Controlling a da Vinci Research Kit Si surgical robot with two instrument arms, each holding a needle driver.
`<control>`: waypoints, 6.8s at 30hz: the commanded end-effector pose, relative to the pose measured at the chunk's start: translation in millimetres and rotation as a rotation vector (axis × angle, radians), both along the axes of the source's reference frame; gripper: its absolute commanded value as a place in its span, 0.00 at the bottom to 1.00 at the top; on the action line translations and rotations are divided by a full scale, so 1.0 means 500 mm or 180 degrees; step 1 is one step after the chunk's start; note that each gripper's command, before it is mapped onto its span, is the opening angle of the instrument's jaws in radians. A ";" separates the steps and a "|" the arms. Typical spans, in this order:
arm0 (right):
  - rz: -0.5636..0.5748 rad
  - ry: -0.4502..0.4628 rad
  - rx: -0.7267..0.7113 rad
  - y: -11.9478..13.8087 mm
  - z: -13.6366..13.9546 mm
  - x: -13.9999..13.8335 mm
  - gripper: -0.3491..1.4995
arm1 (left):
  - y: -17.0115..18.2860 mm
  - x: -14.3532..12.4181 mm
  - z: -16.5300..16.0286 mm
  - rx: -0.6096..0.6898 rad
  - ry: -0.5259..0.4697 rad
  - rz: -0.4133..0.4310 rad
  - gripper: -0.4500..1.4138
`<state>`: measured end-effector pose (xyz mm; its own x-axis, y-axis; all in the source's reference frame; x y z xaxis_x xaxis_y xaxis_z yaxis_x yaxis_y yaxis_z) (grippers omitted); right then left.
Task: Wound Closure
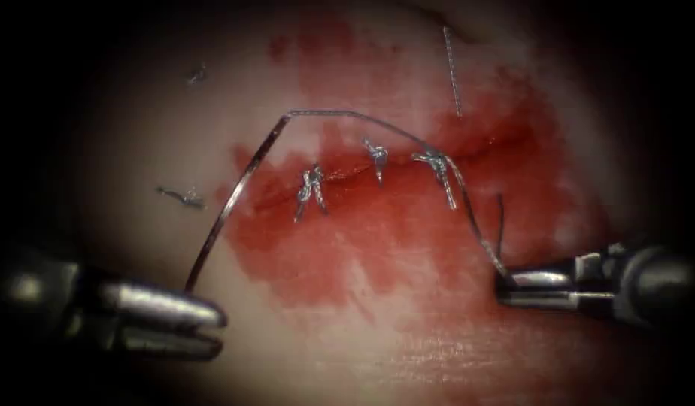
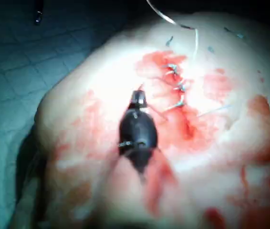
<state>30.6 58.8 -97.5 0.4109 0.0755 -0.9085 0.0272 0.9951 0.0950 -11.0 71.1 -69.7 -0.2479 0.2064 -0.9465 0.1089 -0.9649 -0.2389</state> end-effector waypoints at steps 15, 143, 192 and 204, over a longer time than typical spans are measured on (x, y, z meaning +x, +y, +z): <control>0.1274 0.0035 0.1034 0.0232 0.0035 -0.0156 0.67 | -0.0062 -0.0032 0.0046 0.0103 0.0054 0.0174 0.05; 0.1271 0.0482 0.1245 0.0150 0.0046 -0.0027 0.95 | -0.0120 -0.0058 0.0056 0.1311 0.0980 -0.0706 0.64; 0.1025 0.0442 0.1320 0.0105 0.0036 0.0015 0.87 | -0.0209 -0.0263 0.0256 0.0741 0.1081 -0.2661 0.05; -0.0209 -0.0164 0.0861 -0.0006 -0.0038 0.0108 0.71 | -0.0127 -0.0249 0.0183 0.0678 0.1032 -0.2551 0.05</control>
<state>34.9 58.4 -99.6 0.4925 0.2660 -0.8287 0.0879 0.9321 0.3515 -22.8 64.8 -61.0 -0.2008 0.5992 -0.7750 -0.6846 -0.6517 -0.3265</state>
